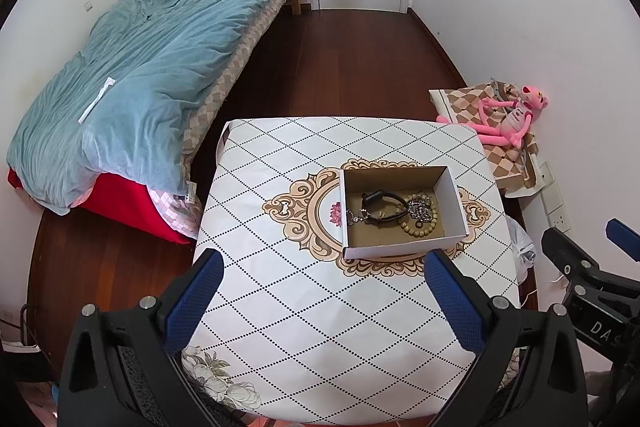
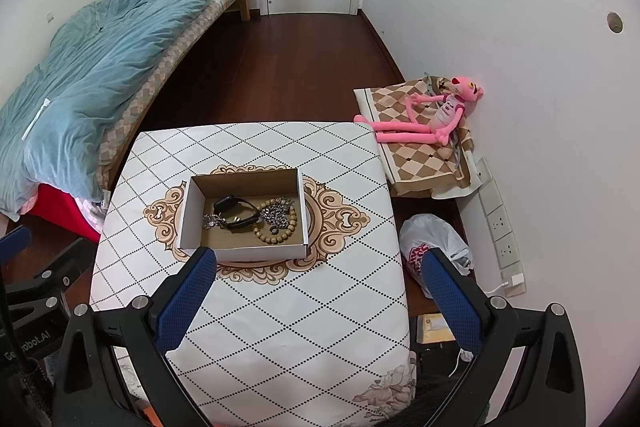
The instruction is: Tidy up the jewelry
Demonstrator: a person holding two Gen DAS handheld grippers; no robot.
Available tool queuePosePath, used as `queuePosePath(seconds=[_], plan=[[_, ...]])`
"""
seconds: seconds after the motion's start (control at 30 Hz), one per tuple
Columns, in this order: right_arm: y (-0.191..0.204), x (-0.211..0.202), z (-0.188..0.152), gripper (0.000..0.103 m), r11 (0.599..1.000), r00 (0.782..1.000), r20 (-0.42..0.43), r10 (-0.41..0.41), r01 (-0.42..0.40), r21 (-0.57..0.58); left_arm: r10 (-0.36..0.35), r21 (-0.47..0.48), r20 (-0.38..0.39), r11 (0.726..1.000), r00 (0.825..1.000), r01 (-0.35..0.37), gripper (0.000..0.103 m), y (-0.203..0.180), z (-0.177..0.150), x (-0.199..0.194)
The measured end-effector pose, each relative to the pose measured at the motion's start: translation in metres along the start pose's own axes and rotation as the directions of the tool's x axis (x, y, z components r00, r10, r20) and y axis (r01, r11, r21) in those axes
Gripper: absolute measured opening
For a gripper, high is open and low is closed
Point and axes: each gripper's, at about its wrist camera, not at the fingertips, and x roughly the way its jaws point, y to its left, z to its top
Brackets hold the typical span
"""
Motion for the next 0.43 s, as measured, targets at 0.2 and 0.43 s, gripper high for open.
queuePosePath(seconds=[0.2,0.43], plan=[[-0.0025,0.0001,0.0002,0.103,1.0,1.0,0.0,0.002,-0.002,0.0,0.001,0.001,0.003,1.0,1.0,-0.001,0.102,-0.0001,0.0002,-0.0013],[-0.0027,-0.0011,0.0004,0.103,1.0,1.0,0.002,0.004,-0.004,-0.001,0.012,-0.002,0.017,1.0,1.0,-0.012,0.102,-0.0013,0.0013,-0.0038]])
